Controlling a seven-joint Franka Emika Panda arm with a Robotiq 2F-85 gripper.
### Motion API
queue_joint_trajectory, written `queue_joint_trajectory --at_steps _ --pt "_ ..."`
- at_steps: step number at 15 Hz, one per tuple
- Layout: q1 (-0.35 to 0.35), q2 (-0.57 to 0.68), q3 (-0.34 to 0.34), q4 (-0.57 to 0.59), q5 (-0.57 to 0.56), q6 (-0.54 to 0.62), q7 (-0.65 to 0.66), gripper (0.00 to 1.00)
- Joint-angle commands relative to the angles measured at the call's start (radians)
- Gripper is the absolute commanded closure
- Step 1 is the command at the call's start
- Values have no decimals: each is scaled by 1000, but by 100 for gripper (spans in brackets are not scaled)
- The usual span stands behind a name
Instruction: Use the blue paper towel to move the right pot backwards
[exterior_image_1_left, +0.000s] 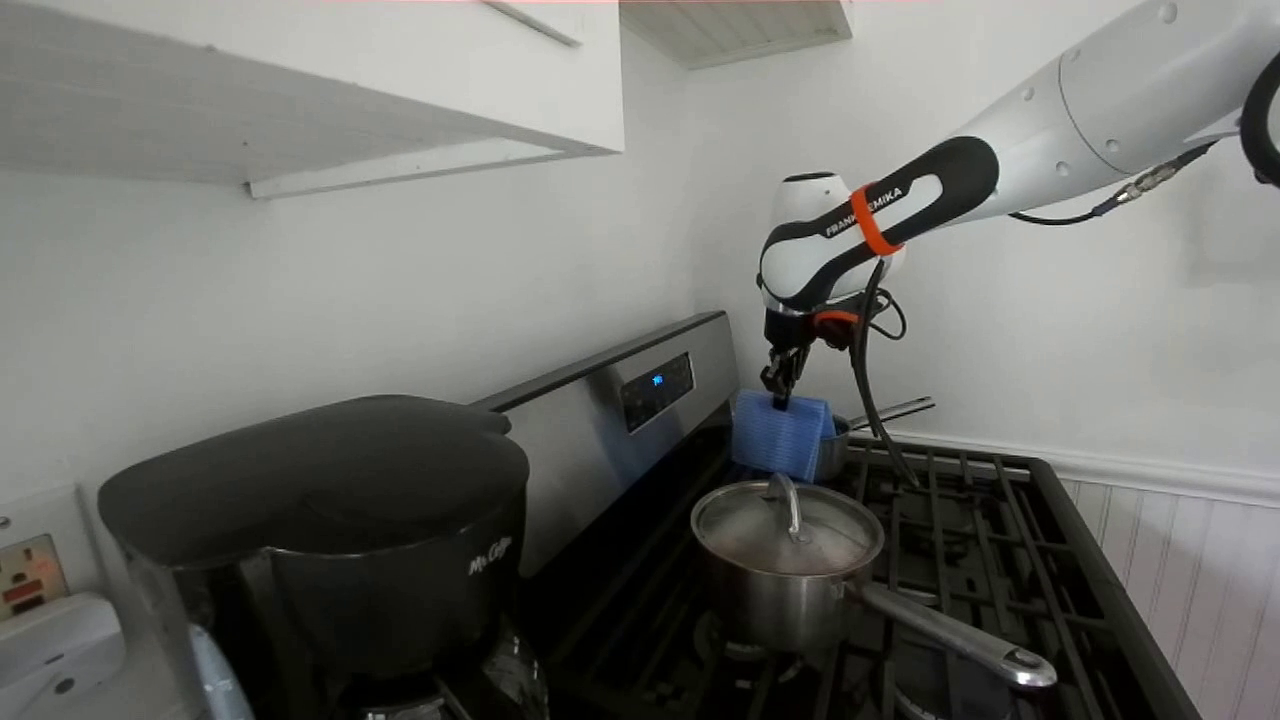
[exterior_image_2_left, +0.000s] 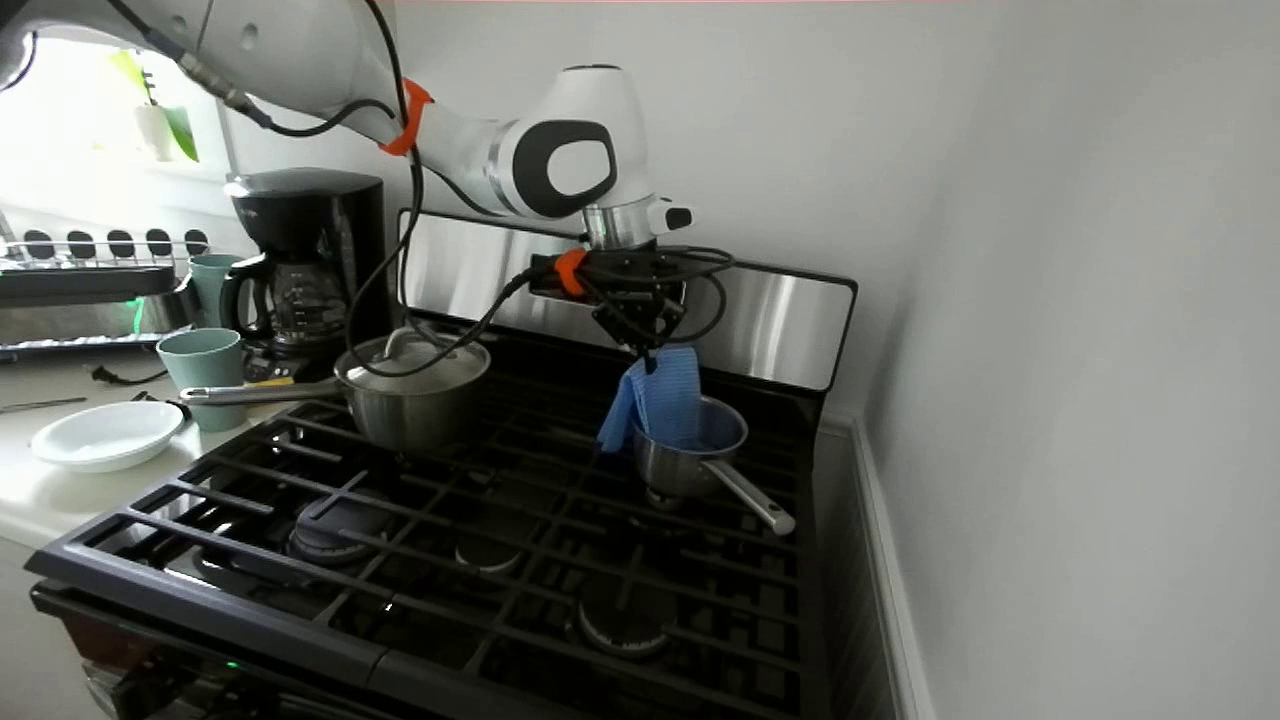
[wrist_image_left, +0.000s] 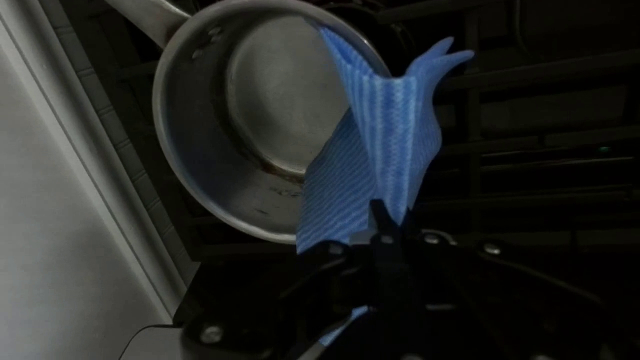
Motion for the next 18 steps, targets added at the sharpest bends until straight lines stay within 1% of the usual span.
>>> queue_joint_trajectory --at_steps 1,6,10,14,18 --pt "-7 -60 14 -51 21 8 -12 99" --pt "-11 -160 28 -126 29 61 -39 99" --pt "-13 -254 41 -221 43 60 -51 99" --pt "-4 -348 33 -331 39 66 -99 99" --pt "5 -411 28 -432 34 44 -165 99"
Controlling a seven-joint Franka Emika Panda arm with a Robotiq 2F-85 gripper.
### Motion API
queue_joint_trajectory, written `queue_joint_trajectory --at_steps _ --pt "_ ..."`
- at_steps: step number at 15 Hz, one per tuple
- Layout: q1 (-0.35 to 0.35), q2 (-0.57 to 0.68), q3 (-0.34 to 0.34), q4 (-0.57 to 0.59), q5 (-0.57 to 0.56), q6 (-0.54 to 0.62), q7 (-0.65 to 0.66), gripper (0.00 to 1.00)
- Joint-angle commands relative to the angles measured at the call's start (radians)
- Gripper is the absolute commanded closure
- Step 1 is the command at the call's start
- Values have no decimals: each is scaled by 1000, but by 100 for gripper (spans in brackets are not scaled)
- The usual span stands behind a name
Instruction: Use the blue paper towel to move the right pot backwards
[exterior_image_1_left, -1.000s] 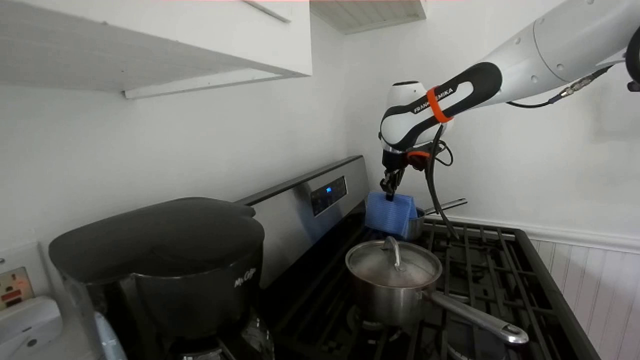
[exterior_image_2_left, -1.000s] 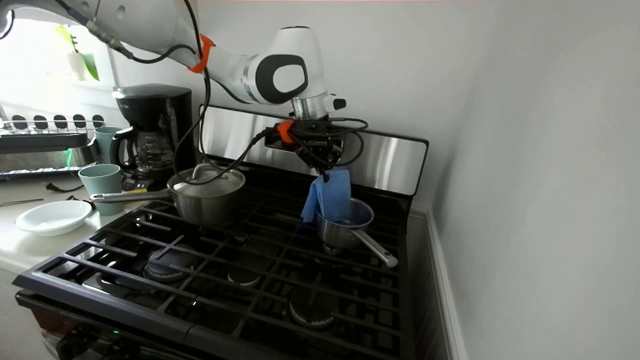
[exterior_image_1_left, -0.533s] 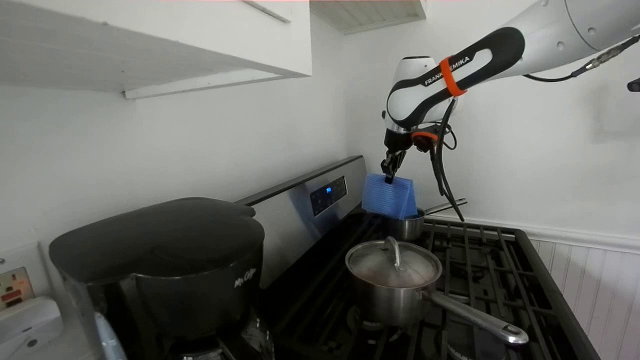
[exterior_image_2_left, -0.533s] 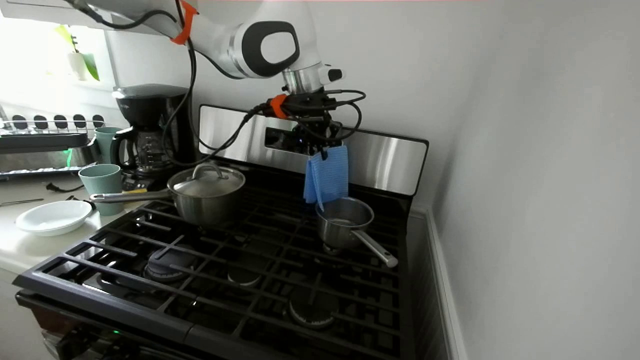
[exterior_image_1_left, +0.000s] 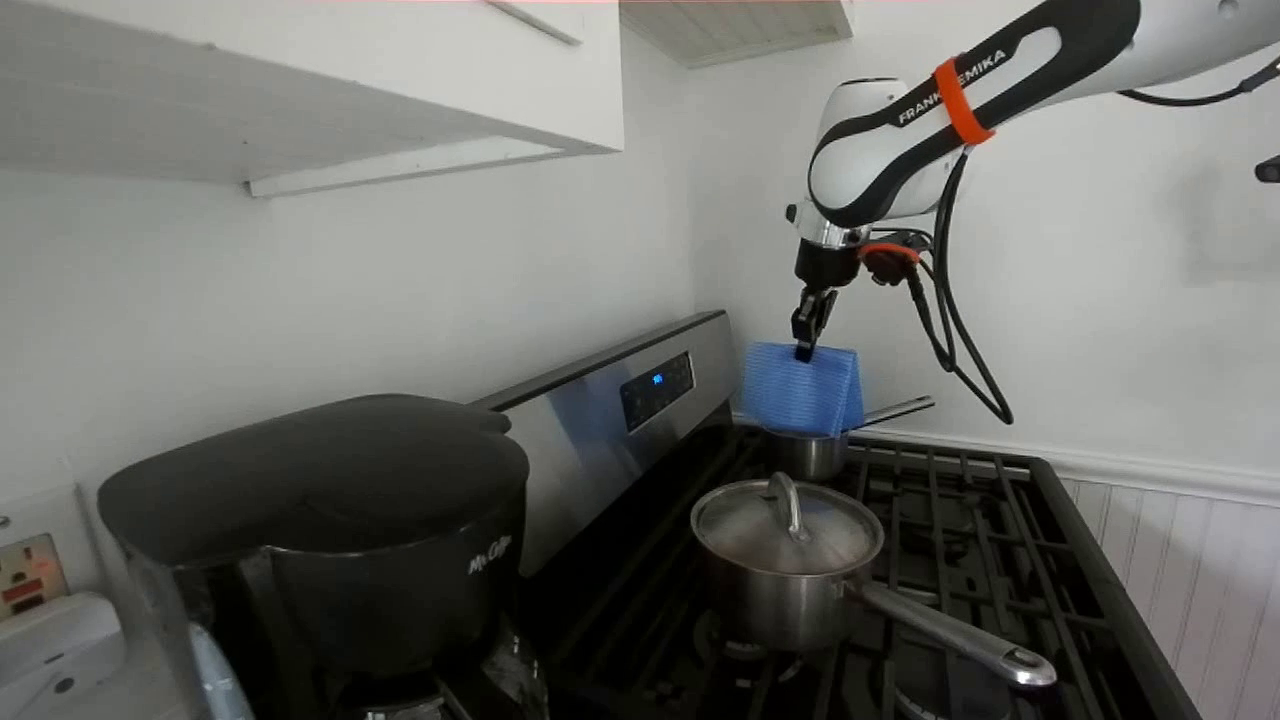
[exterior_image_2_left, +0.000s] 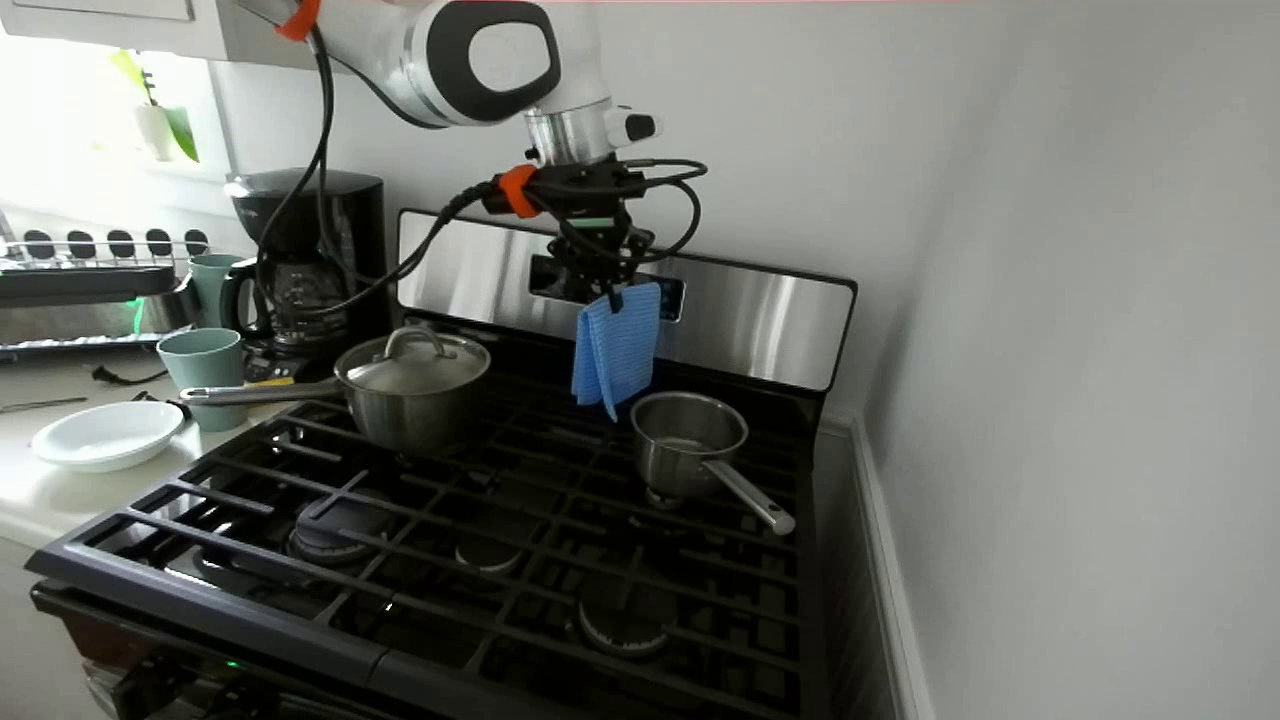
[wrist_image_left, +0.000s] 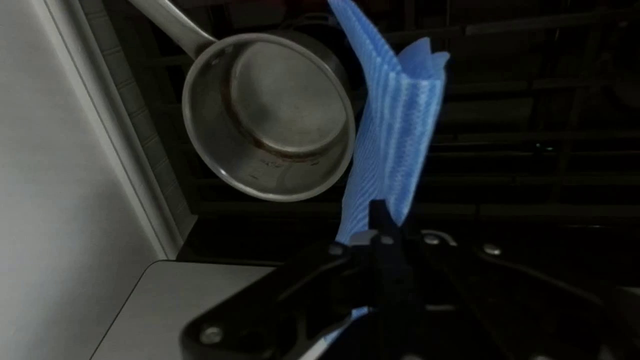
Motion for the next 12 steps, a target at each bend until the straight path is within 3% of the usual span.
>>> queue_joint_trajectory --at_steps 1,8,12 --pt "6 -91 5 -141 23 -5 -87 99" --pt "51 -109 -17 -250 -41 -44 -91 99" --pt "68 -97 -18 -292 -67 -12 -77 99"
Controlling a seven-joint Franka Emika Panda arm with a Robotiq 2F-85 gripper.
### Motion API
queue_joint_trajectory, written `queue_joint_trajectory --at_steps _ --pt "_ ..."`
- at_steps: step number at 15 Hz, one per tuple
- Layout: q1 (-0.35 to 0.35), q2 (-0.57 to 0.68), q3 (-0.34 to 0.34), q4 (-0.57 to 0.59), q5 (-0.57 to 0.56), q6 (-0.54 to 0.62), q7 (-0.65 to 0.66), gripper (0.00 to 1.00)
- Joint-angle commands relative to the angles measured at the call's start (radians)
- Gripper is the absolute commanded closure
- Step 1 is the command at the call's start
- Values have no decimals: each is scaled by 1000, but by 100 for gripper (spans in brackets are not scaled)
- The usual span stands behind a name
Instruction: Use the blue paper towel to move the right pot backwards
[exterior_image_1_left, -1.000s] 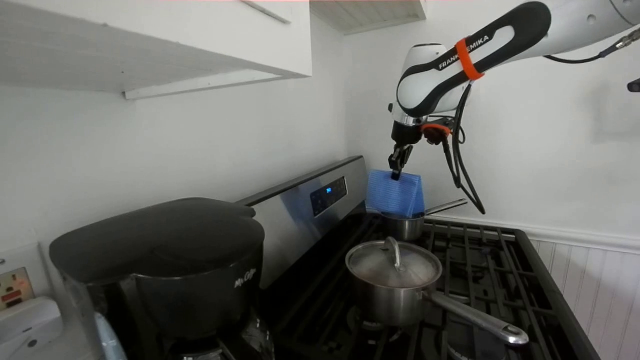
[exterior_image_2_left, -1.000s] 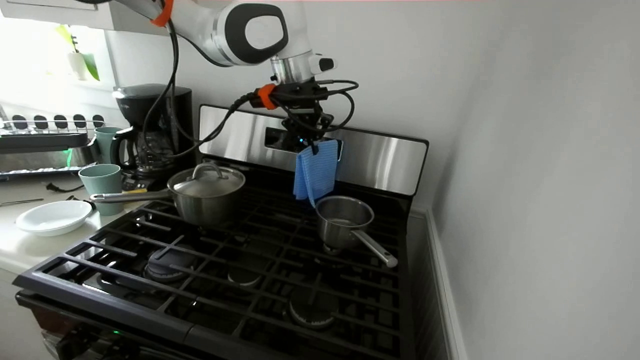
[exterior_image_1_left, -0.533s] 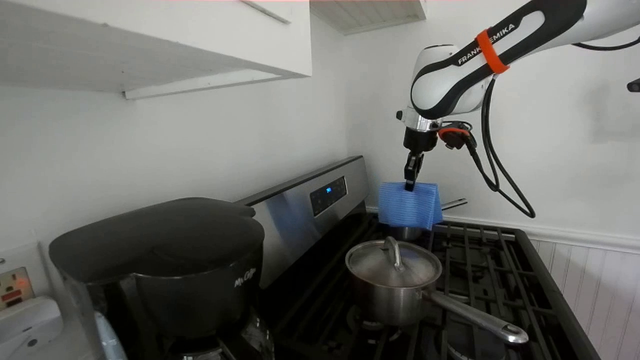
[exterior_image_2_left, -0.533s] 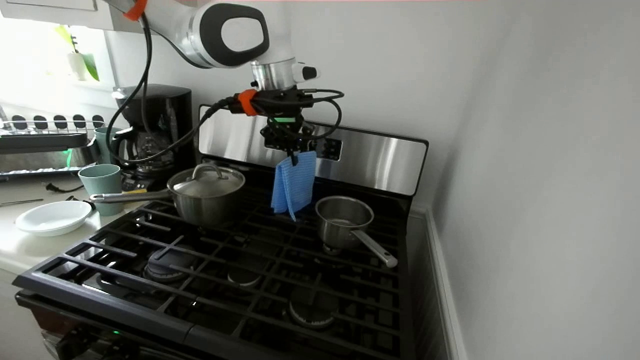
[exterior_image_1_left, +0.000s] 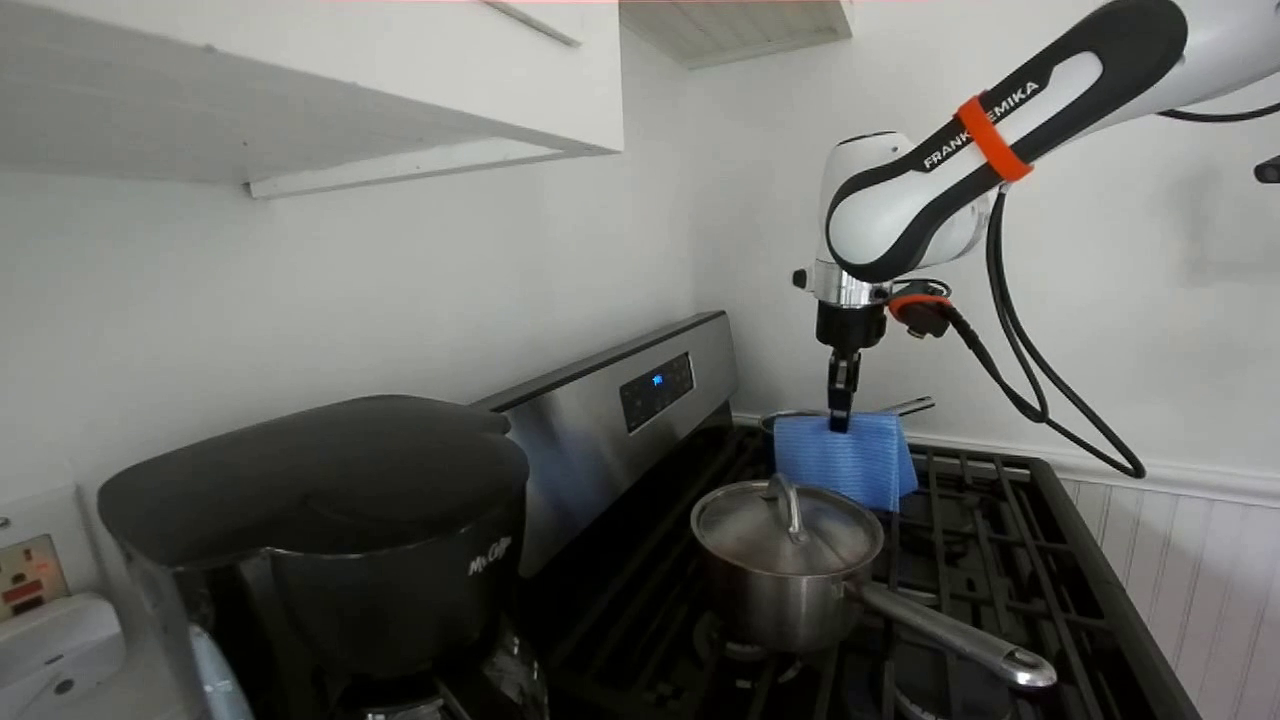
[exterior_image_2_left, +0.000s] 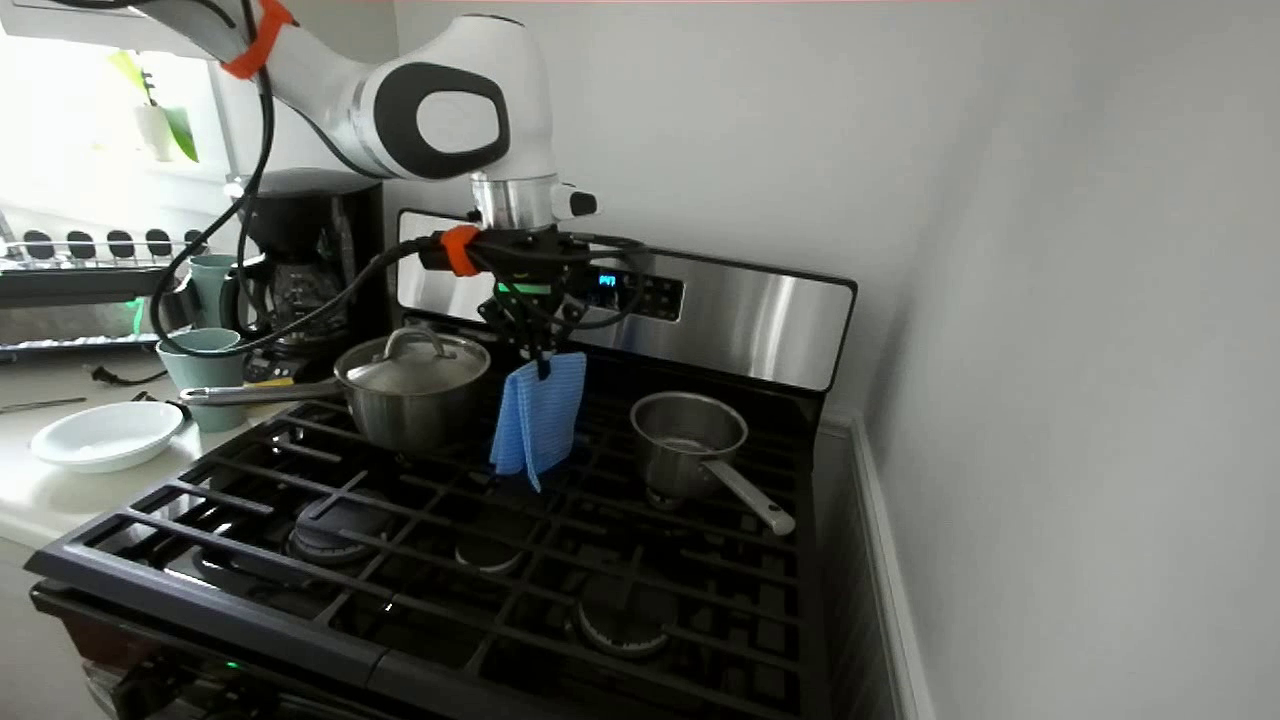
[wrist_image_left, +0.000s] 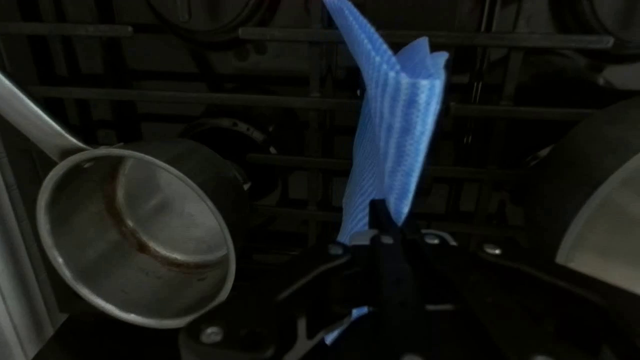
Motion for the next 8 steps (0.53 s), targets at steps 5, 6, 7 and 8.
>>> queue_joint_trajectory --at_steps 5,6,7,8 --pt "35 -19 -10 -80 -40 26 13 51" --pt "35 -19 -9 -81 -34 24 12 45" --pt "35 -19 -10 -82 -32 27 13 37" --pt "34 -19 -9 -79 -26 25 12 31"
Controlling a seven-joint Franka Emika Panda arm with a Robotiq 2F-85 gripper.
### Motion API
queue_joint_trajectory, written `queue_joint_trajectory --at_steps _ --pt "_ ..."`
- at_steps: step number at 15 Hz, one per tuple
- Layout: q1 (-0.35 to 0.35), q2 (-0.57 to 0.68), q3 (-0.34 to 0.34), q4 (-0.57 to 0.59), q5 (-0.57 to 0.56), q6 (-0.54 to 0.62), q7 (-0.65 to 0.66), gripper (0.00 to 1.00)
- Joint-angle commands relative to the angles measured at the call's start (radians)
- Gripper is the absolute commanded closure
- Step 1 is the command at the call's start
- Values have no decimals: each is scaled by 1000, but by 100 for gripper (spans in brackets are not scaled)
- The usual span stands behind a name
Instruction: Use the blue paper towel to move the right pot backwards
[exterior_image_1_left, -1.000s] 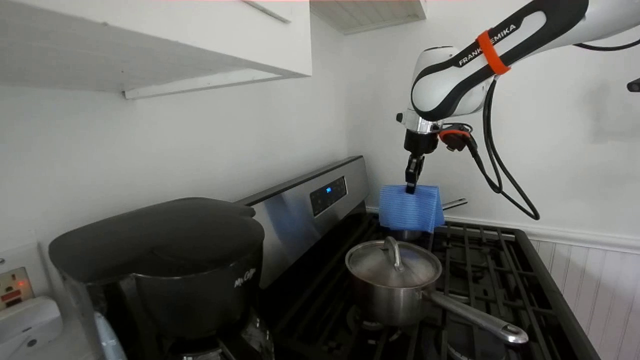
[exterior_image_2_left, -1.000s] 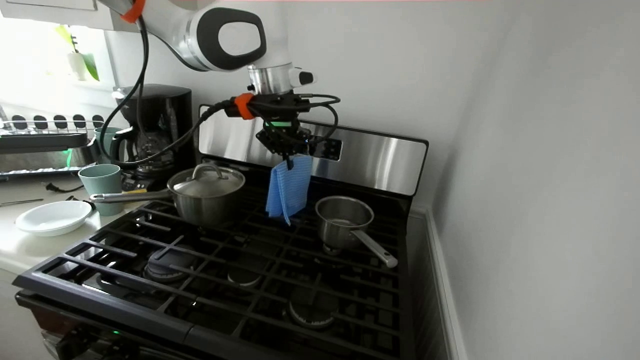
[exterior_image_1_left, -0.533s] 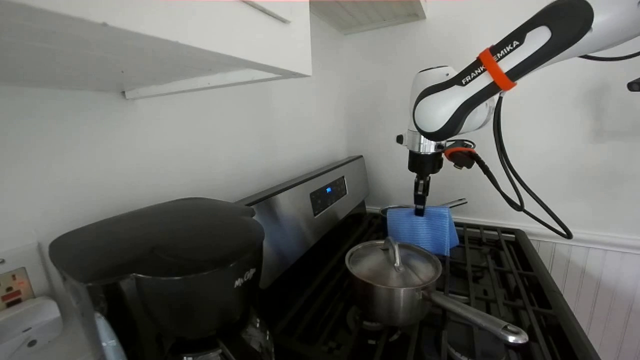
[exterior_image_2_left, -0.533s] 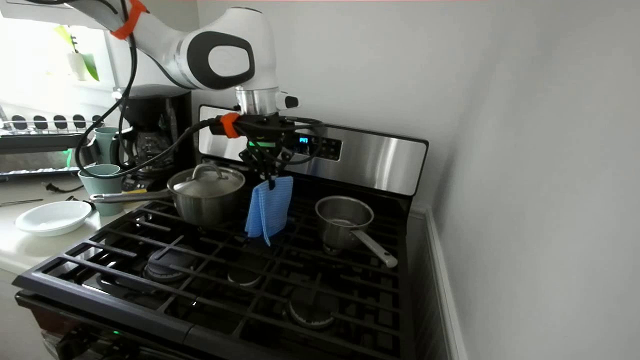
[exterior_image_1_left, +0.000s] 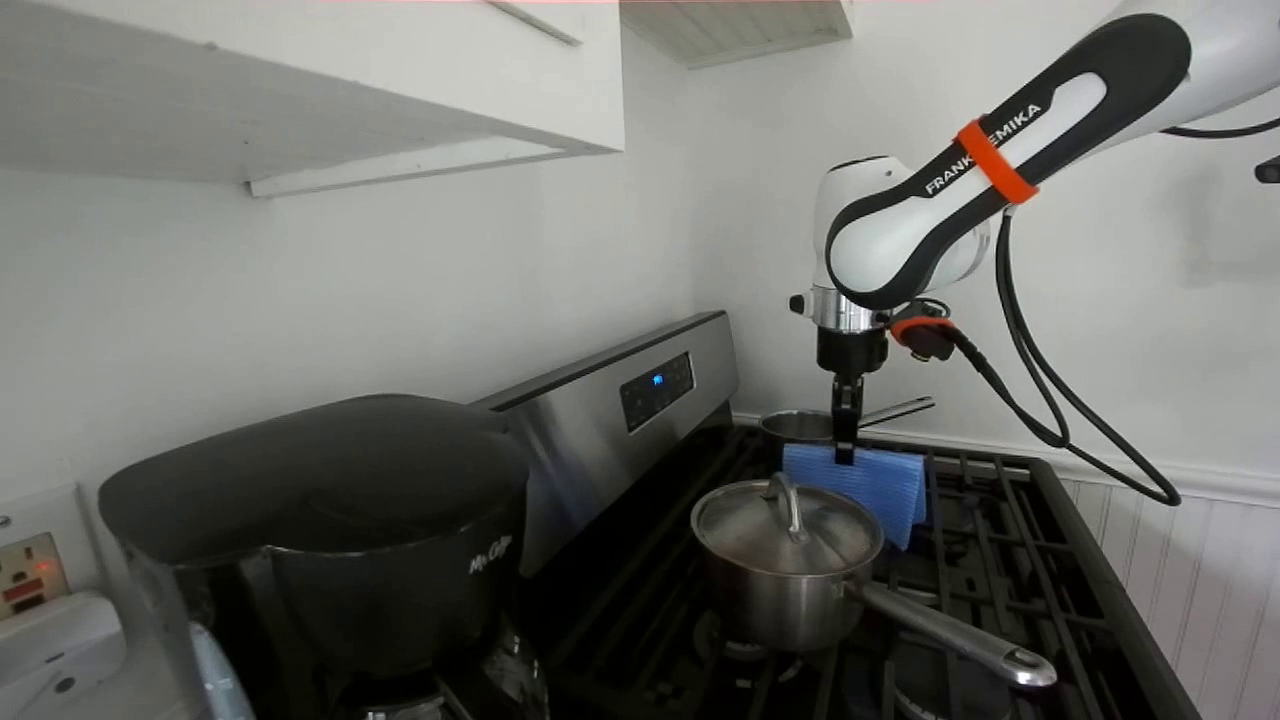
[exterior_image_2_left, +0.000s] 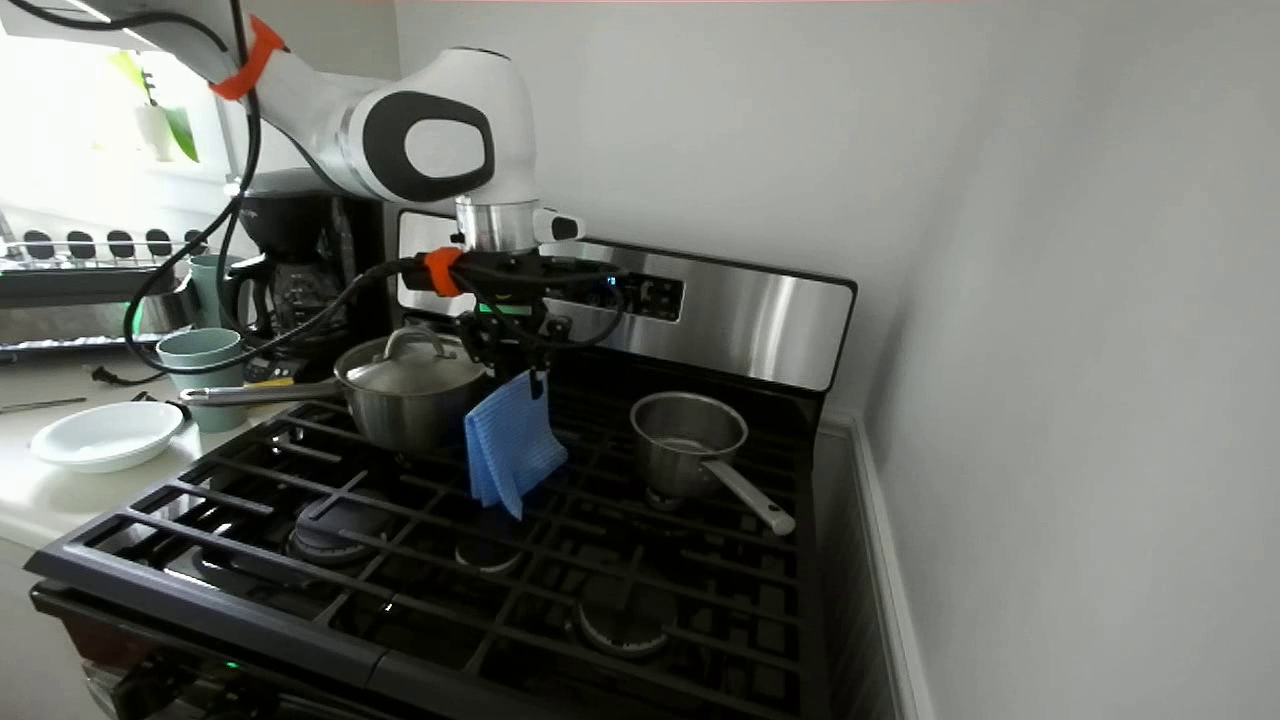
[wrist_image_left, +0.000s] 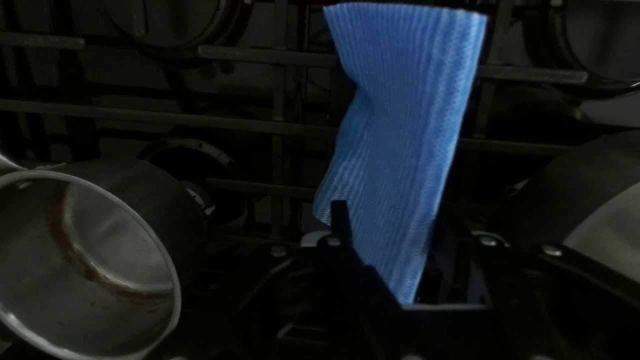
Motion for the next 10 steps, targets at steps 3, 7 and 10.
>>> queue_joint_trajectory --at_steps 3,7,10 --pt "1 -20 -5 -7 29 -6 9 10" --pt "-13 -26 4 9 103 -37 -6 0" --pt "-23 -35 6 27 175 -74 -16 0"
